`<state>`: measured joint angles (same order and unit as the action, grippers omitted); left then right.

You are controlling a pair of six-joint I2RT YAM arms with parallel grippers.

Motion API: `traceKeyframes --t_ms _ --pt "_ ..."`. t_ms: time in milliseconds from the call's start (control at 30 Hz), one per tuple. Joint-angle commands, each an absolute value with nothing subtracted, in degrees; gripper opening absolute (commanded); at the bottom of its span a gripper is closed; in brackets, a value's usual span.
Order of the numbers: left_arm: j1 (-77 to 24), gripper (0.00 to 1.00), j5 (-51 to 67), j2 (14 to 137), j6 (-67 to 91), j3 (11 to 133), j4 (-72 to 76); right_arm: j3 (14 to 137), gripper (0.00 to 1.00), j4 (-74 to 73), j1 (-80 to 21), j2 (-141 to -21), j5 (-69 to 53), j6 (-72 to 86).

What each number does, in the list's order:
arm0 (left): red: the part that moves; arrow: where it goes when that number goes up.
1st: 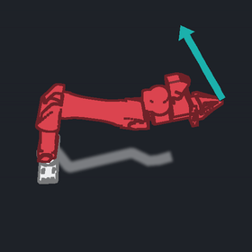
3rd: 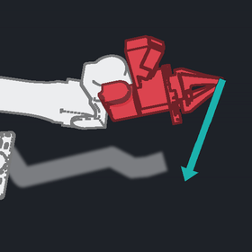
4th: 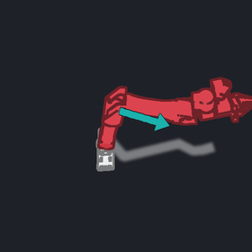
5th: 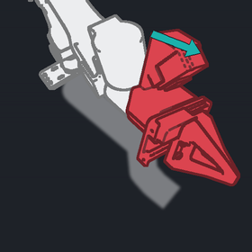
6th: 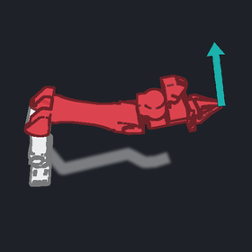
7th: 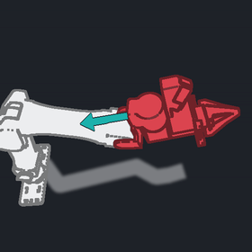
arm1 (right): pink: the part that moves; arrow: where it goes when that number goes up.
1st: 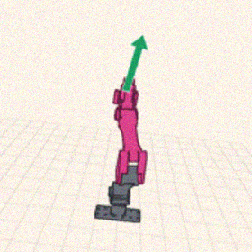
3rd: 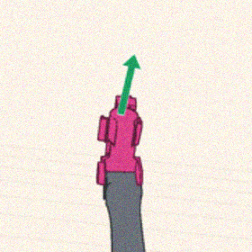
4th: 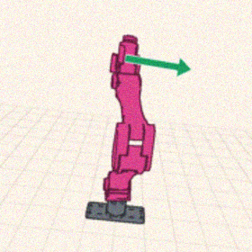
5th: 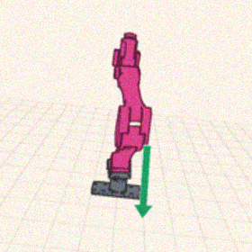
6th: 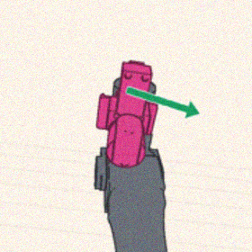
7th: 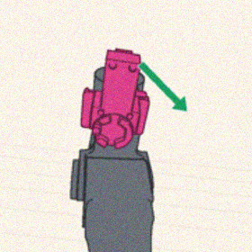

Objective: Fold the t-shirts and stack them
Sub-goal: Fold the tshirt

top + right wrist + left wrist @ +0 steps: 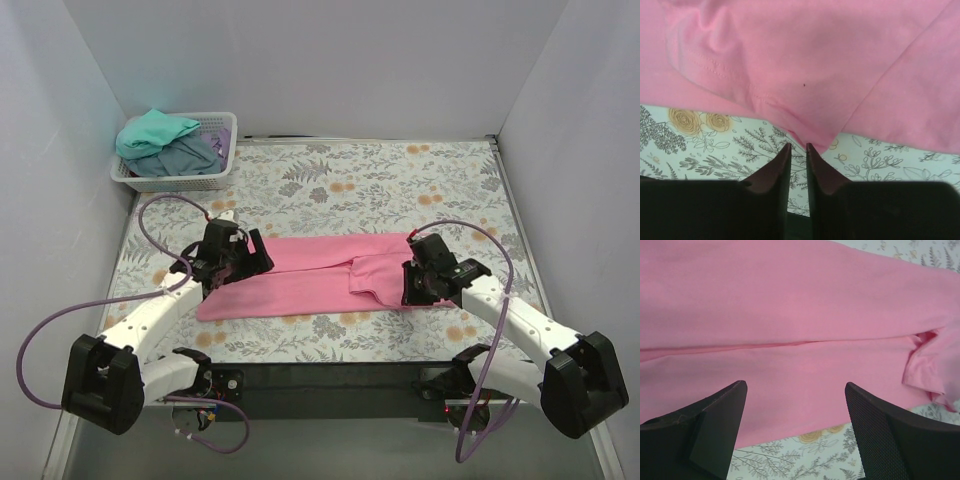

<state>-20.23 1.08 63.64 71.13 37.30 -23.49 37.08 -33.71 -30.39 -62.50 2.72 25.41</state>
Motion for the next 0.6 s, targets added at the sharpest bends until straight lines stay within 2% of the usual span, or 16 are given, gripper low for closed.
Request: traceKeyframes --t_ms 0,100,200,300,400,500,567 --pt "-23.98 0.79 4.57 65.73 74.17 42.09 -25.48 34.81 0.27 -34.36 -30.50 -59.34 -2.54 27.86" --pt "-28.36 0.79 6.24 69.76 77.15 45.78 -26.98 34.54 0.34 -34.45 -30.50 -58.19 -4.56 27.60" --pt "-33.37 0.78 6.33 73.02 79.18 49.56 -27.86 35.68 0.35 -34.89 -30.50 -57.05 -5.01 26.99" --pt "-38.38 0.72 5.10 78.38 82.08 53.95 -28.12 36.91 0.37 -34.63 -30.50 -55.81 -2.47 26.81" --pt "-42.96 0.63 4.14 84.80 84.72 58.44 -28.12 37.62 0.37 -34.28 -30.41 -55.37 -0.53 26.28" --pt "-46.39 0.48 1.86 91.30 85.87 62.74 -28.39 37.44 0.38 -33.32 -30.50 -54.93 -0.26 25.67" --pt "-47.19 0.43 0.71 95.25 86.57 64.50 -28.65 36.92 0.38 -32.78 -30.41 -54.76 1.22 25.49"
